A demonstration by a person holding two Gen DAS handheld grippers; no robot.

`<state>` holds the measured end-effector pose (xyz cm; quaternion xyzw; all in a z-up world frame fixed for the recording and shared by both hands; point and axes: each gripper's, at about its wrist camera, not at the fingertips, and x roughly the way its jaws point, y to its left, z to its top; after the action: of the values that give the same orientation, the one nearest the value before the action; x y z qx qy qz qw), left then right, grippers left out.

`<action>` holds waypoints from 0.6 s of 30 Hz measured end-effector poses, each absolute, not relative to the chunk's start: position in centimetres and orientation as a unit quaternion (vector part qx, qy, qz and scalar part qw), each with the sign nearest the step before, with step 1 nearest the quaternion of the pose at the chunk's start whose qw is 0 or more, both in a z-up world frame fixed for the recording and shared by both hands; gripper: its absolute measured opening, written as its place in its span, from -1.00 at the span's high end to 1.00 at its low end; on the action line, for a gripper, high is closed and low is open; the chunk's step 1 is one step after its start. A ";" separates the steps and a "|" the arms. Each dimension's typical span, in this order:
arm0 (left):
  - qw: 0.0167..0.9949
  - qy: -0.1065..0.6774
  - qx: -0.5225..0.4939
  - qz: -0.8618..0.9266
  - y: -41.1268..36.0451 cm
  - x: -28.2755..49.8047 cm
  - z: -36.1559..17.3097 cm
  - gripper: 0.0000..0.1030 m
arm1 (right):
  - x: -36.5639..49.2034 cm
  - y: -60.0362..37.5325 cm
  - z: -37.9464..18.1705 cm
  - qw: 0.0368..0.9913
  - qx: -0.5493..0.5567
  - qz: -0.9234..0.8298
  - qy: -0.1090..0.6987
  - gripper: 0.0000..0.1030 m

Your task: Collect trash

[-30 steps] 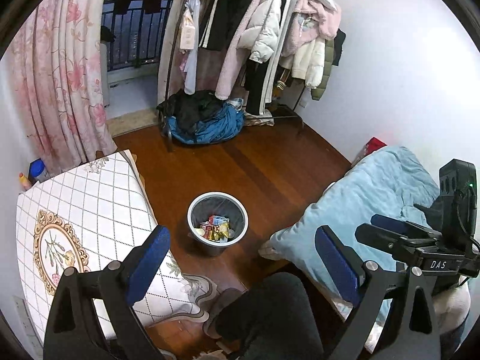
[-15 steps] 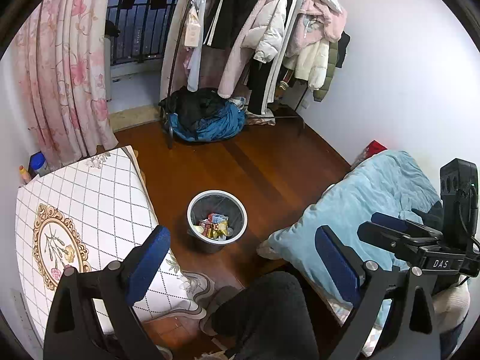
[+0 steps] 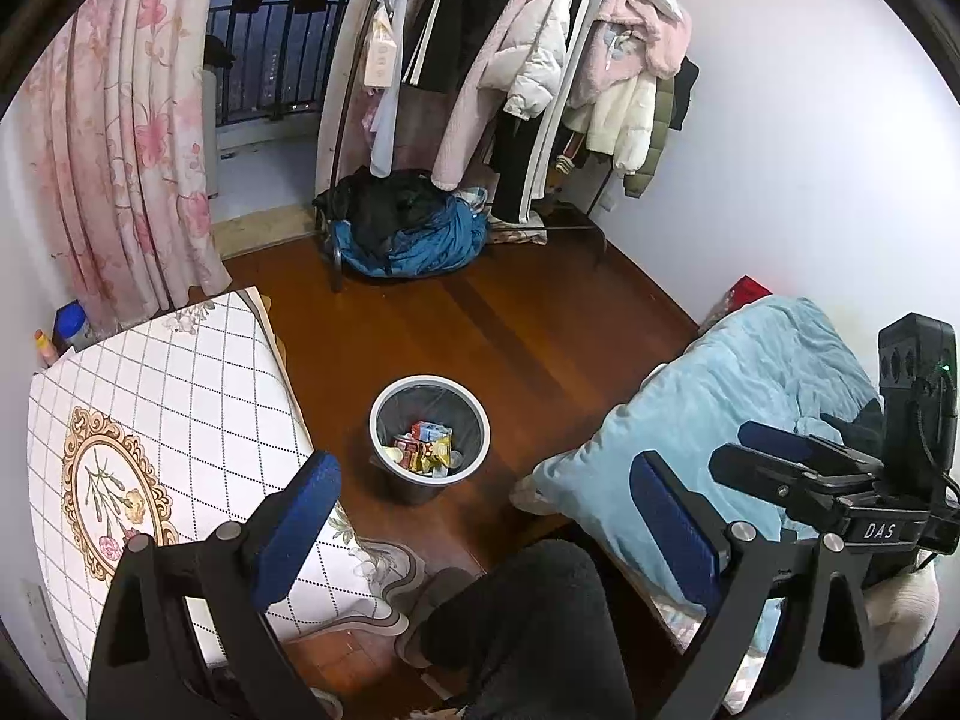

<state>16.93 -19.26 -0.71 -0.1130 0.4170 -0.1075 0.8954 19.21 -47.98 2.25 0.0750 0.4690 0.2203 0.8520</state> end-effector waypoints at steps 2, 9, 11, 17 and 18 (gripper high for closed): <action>0.894 0.421 -0.110 -0.108 -19.3 17.3 -0.7 -0.92 | 19.4 -48.1 2.2 0.852 0.074 0.216 0.471 -1.00; 0.889 0.430 -0.108 -0.114 -19.5 18.2 -0.6 -0.92 | 20.6 -48.8 2.1 0.848 0.077 0.207 0.482 -1.00; 0.887 0.433 -0.108 -0.117 -19.4 18.4 -0.6 -0.93 | 20.9 -49.0 2.1 0.848 0.077 0.205 0.483 -1.00; 0.889 0.431 -0.104 -0.116 -19.4 18.7 -0.4 -0.94 | 21.3 -49.2 2.5 0.848 0.078 0.205 0.483 -1.00; 0.889 0.431 -0.104 -0.115 -19.4 18.7 -0.4 -0.94 | 21.2 -49.1 2.4 0.847 0.079 0.205 0.484 -1.00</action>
<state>18.74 -19.43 -0.44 -0.1038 0.4310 -0.1154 0.8889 21.22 -49.11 2.41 0.0786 0.4836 0.2047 0.8474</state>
